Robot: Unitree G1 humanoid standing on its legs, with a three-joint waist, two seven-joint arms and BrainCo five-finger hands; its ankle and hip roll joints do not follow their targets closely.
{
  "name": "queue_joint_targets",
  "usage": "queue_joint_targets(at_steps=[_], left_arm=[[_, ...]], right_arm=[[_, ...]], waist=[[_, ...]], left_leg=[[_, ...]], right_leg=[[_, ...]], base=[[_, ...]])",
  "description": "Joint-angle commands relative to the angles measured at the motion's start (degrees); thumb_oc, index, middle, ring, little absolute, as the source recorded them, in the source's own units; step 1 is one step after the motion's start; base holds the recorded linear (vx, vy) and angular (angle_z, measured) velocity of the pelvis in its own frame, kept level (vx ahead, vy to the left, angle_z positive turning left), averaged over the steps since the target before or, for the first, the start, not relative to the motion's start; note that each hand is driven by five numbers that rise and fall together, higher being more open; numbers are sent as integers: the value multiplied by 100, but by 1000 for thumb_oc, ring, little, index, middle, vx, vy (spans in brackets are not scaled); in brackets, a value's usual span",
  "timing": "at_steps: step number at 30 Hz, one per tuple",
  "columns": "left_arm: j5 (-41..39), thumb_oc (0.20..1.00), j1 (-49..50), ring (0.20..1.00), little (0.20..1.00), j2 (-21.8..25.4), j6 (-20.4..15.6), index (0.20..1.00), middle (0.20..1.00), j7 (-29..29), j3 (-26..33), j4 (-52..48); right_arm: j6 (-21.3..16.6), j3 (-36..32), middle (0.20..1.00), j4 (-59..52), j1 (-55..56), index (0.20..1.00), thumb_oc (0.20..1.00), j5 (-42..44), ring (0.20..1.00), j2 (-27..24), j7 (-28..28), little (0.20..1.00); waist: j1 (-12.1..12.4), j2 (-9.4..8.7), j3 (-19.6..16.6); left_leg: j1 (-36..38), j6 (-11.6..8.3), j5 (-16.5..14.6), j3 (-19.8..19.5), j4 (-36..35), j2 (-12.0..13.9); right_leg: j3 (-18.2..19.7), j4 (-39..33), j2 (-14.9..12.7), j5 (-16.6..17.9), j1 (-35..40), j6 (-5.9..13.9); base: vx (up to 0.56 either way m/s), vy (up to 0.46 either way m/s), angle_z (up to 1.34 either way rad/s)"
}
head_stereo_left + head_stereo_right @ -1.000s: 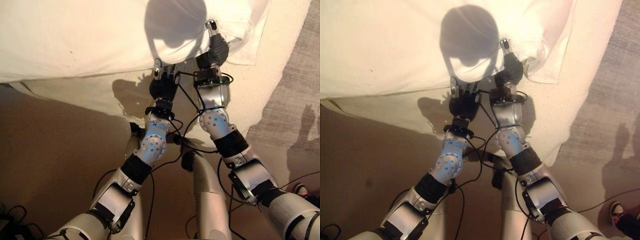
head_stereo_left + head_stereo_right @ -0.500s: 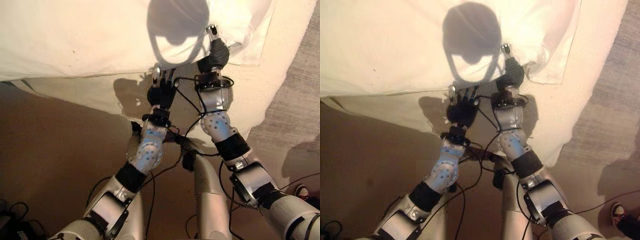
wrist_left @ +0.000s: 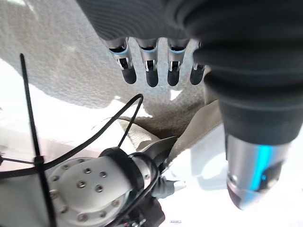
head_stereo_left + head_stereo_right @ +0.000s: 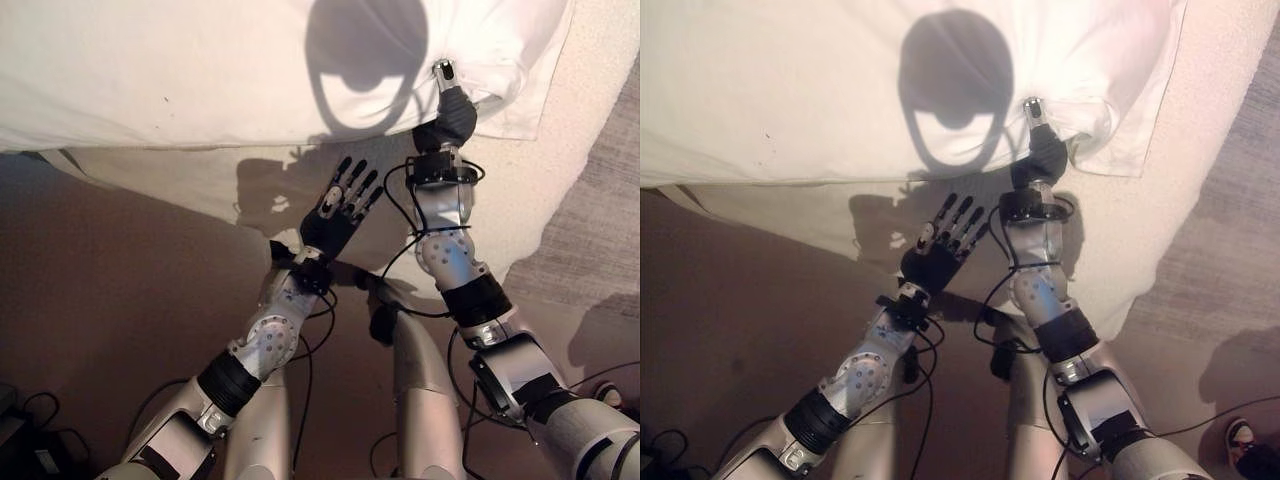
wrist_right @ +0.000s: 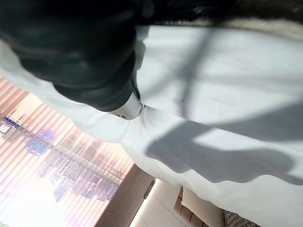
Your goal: Make the bed
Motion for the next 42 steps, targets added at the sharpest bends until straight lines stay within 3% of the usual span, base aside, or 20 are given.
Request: queue_joint_targets(at_steps=[1,15,21,26,35,42], left_arm=[[19,1000,144,1000,1000,92,34,1000,1000,-231,-48,-519],[-85,1000,540,1000,1000,228,-183,1000,1000,-210,549,-706],[-187,1000,334,1000,1000,-171,-351,1000,1000,-57,779,-166],[-243,1000,-454,1000,1000,-713,-687,1000,1000,265,971,879],[-170,1000,-985,1000,1000,-974,-682,1000,1000,455,1095,1925],[-193,1000,-1180,1000,1000,-1248,-647,1000,1000,421,882,2110]], right_arm=[[-197,-55,200,-710,547,200,200,-367,200,-298,275,200],[-188,-111,200,-859,894,200,200,-345,200,-224,381,200],[-209,-63,200,-804,813,200,200,-319,200,-184,375,200],[-199,145,200,-585,567,200,200,-229,200,-70,385,200],[-190,305,200,-371,383,200,200,-92,200,58,400,200],[-212,400,200,-346,238,200,200,-54,200,81,357,200]], waist=[[-134,171,-105],[-107,191,-105],[-126,114,-105],[-218,-41,-105],[-384,-190,-105],[-475,-251,-105]], left_leg=[[132,-11,-1101,233,780,-96],[120,0,-1119,260,817,-93],[143,-9,-1124,261,820,-79],[153,-17,-1138,258,889,-28],[175,-25,-1156,291,961,25],[166,-24,-1165,338,993,31]], right_leg=[[-139,-898,-147,1270,220,803],[-131,-854,-178,1259,192,798],[-135,-838,-175,1257,209,800],[-132,-783,-165,1241,205,798],[-80,-748,-119,1249,211,789],[-36,-744,-103,1269,189,787]], base=[[0,0,0],[0,0,0],[0,0,0],[0,0,0],[0,0,0],[0,0,0]])
